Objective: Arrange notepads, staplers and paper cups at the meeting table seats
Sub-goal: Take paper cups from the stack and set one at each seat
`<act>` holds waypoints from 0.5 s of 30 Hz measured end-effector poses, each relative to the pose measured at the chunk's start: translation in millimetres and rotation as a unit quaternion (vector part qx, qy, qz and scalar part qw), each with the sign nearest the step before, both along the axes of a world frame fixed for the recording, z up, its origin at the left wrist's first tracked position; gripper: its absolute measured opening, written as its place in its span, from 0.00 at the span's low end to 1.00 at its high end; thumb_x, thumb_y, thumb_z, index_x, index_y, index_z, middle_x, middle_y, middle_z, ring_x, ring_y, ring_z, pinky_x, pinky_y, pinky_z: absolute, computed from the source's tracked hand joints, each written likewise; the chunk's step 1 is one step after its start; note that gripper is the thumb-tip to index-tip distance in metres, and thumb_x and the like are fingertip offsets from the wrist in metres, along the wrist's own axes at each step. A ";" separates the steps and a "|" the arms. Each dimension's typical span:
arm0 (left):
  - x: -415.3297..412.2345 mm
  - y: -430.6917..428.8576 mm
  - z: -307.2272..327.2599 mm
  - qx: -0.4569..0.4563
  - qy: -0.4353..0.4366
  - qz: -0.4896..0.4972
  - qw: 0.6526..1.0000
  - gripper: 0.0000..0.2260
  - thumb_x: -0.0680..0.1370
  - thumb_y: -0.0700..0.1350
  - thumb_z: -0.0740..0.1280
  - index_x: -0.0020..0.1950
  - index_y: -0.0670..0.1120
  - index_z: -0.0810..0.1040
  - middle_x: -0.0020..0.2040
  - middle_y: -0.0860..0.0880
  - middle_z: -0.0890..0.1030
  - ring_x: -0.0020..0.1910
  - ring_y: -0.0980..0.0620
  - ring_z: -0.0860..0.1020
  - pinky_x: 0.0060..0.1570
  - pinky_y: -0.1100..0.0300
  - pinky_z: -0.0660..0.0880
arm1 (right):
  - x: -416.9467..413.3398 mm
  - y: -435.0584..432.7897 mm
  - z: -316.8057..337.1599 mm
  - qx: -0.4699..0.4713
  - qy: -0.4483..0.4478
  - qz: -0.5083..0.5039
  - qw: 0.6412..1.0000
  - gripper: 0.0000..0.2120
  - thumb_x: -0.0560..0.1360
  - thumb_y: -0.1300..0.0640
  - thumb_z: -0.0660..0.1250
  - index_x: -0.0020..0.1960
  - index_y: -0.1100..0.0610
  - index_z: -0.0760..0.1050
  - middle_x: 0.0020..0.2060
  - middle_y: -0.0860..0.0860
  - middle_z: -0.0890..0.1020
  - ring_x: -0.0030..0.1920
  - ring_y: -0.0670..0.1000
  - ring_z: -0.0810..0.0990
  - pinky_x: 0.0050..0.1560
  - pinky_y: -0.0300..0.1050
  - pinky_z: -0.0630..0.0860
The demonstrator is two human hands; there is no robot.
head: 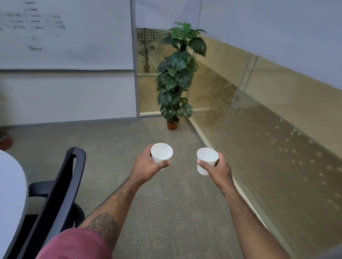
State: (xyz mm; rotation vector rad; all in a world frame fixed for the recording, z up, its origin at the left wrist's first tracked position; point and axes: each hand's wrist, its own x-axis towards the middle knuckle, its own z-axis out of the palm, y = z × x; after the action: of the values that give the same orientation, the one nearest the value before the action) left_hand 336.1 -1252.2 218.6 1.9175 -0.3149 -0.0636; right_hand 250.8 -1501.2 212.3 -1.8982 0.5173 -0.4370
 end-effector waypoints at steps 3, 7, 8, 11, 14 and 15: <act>35.8 -2.9 -4.9 0.005 0.003 0.025 1.000 0.28 0.64 0.54 0.81 0.60 0.56 0.74 0.54 0.57 0.80 0.54 0.57 0.78 0.47 0.67 0.72 | 47.7 -5.9 -2.9 0.003 -0.002 0.025 1.000 0.34 0.57 0.34 0.77 0.60 0.44 0.73 0.51 0.40 0.80 0.53 0.42 0.79 0.47 0.41 0.74; 95.9 -7.9 -10.4 0.008 0.008 0.046 0.999 0.30 0.64 0.54 0.81 0.63 0.53 0.74 0.56 0.54 0.80 0.55 0.55 0.78 0.51 0.63 0.73 | 117.8 -11.5 -10.6 0.007 -0.004 0.041 0.999 0.35 0.56 0.32 0.77 0.59 0.43 0.72 0.51 0.39 0.79 0.53 0.43 0.78 0.46 0.40 0.74; 112.7 -8.9 -10.9 0.007 0.007 0.049 0.999 0.31 0.64 0.54 0.81 0.63 0.53 0.74 0.57 0.54 0.80 0.55 0.54 0.78 0.51 0.63 0.73 | 137.0 -12.1 -12.2 0.010 -0.005 0.045 0.999 0.36 0.56 0.32 0.76 0.59 0.43 0.72 0.51 0.39 0.79 0.53 0.43 0.78 0.45 0.40 0.74; 165.5 -8.7 -9.9 0.007 0.004 0.057 0.998 0.31 0.64 0.55 0.81 0.63 0.53 0.73 0.56 0.55 0.79 0.55 0.54 0.77 0.49 0.63 0.73 | 195.6 -12.6 -15.6 0.011 -0.004 0.056 0.998 0.36 0.56 0.32 0.76 0.60 0.43 0.71 0.52 0.40 0.79 0.53 0.44 0.78 0.43 0.39 0.73; 218.3 -1.2 -8.0 0.014 0.006 0.068 0.998 0.32 0.64 0.54 0.81 0.64 0.52 0.73 0.57 0.54 0.80 0.56 0.53 0.77 0.52 0.61 0.74 | 253.2 -9.3 -15.4 0.004 -0.003 0.070 0.998 0.35 0.57 0.33 0.77 0.59 0.44 0.72 0.52 0.42 0.79 0.53 0.45 0.78 0.41 0.38 0.73; 235.3 1.9 -6.2 0.017 0.004 0.073 0.997 0.32 0.64 0.53 0.81 0.64 0.51 0.73 0.57 0.53 0.80 0.56 0.53 0.78 0.53 0.60 0.75 | 272.0 -8.2 -14.4 0.003 -0.005 0.074 0.997 0.35 0.58 0.34 0.77 0.60 0.44 0.72 0.52 0.43 0.79 0.53 0.46 0.78 0.40 0.38 0.73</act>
State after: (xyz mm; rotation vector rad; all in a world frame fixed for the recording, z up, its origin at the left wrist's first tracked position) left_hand 571.3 -1250.3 212.3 1.9684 -0.1698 0.0205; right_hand 522.8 -1509.4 197.9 -1.9128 0.3681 -0.3482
